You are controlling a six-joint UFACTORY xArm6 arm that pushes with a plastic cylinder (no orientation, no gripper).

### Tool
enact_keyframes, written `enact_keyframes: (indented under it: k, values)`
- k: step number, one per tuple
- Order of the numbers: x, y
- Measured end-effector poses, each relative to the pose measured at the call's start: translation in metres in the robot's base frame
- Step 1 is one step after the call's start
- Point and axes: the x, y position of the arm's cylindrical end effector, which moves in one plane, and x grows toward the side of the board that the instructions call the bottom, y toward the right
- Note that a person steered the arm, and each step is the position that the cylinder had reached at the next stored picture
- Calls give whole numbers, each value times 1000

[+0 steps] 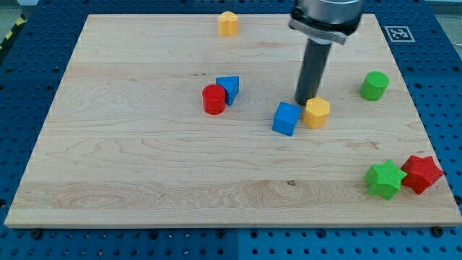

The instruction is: Move the yellow hexagon to the top left of the green star

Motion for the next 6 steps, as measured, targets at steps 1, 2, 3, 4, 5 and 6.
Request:
enact_keyframes:
  k: [1,2,3,4,5,6]
  values:
    - [7,15]
    - [15,17]
    - [25,1]
    - [41,-15]
    - [53,-10]
    - [70,-8]
